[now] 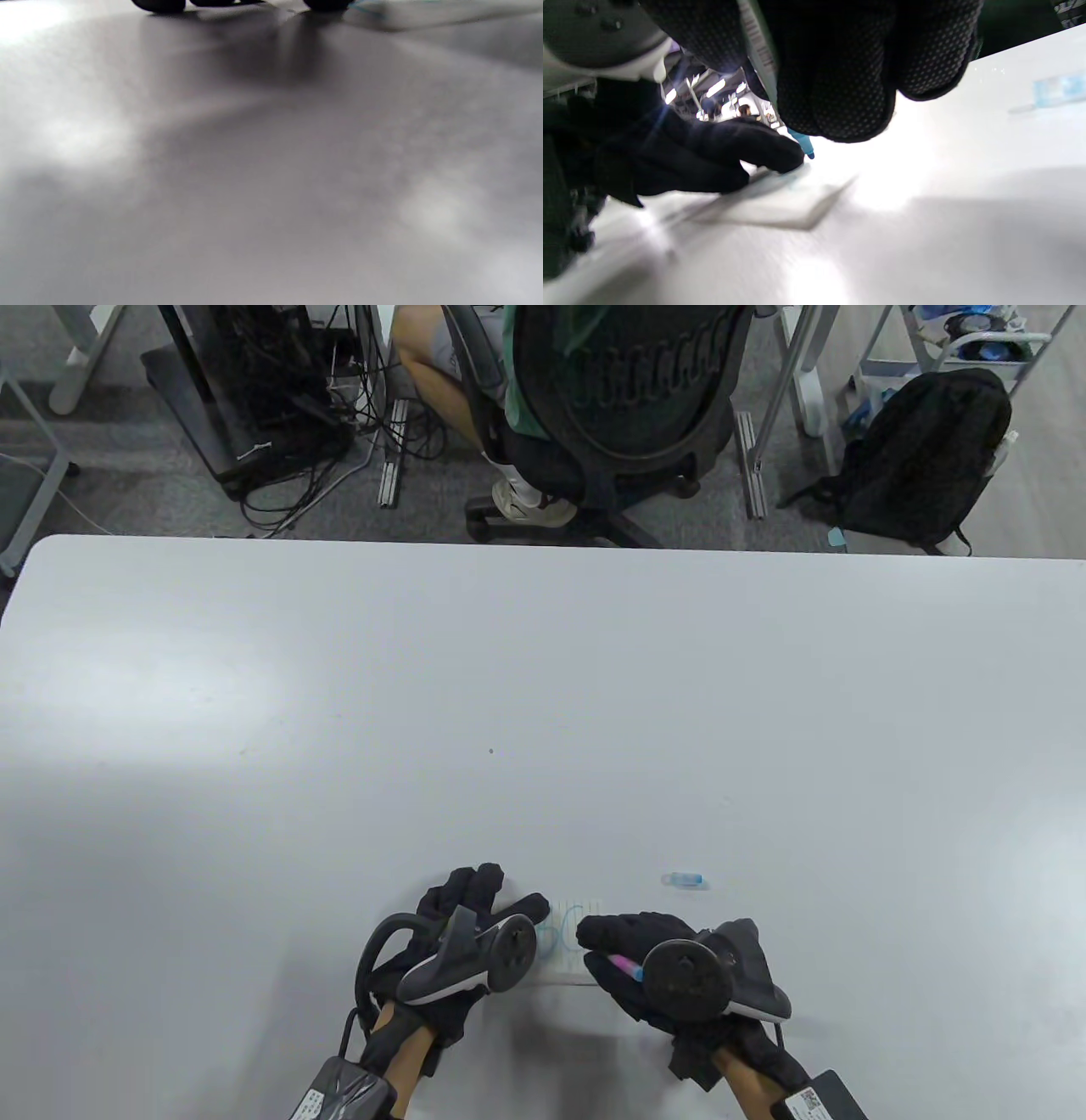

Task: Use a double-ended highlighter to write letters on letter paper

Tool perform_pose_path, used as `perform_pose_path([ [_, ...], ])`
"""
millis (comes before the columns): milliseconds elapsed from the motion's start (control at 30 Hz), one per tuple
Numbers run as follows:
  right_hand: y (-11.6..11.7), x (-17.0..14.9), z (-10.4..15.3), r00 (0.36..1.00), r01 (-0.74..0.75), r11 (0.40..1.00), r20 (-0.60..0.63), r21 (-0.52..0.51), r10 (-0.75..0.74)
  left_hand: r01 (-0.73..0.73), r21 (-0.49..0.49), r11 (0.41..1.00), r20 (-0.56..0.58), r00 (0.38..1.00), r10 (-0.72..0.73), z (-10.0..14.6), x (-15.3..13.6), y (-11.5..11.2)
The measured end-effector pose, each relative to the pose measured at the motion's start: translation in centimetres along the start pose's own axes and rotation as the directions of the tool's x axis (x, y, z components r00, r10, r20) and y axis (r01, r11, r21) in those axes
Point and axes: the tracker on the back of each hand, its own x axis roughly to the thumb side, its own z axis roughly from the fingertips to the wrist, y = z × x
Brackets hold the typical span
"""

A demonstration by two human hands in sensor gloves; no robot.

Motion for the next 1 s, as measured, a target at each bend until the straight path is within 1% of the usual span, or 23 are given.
perform_pose_path([
  [133,-0.2,0.3,-0.1,0.996,-0.085,0.996,-0.030,-0.022,0.085,0.011,0.010,1.000,-0.001,1.000,-0.011,0.0,0.1,0.0],
  [367,0.2,-0.1,-0.4,0.987,-0.140,0.990,-0.089,-0.018,0.138,0.018,0.020,1.000,-0.004,1.000,-0.017,-0.1,0.3,0.1],
  [500,0.1,0.3,-0.5,0.958,-0.278,0.960,-0.075,-0.025,0.275,-0.010,0.029,1.000,0.003,1.000,0.010,0.0,0.1,0.2],
  [567,0.0,0.5,-0.5,0.945,-0.325,0.945,-0.065,-0.039,0.322,-0.035,0.056,0.998,0.001,0.999,0.035,0.2,0.0,0.6],
  [667,-0.1,0.7,-0.5,0.951,-0.305,0.950,-0.067,-0.067,0.301,-0.036,0.127,0.991,-0.004,0.999,0.037,0.6,-0.1,1.1],
  [733,-0.3,0.9,-0.5,0.949,-0.314,0.944,-0.070,-0.099,0.309,-0.028,0.144,0.989,-0.007,1.000,0.029,0.8,-0.1,1.5],
  [867,-0.4,1.1,-0.4,0.949,-0.311,0.940,-0.091,-0.142,0.301,-0.081,0.167,0.983,0.007,0.997,0.081,1.5,-0.3,2.2],
  [933,-0.3,1.3,-0.1,0.947,-0.318,0.928,-0.112,-0.195,0.301,-0.119,0.176,0.977,0.018,0.993,0.117,2.1,-0.3,2.5],
  [1000,0.0,1.5,0.0,0.946,-0.318,0.922,-0.137,-0.220,0.293,-0.140,0.180,0.974,0.026,0.990,0.137,2.5,-0.3,2.6],
])
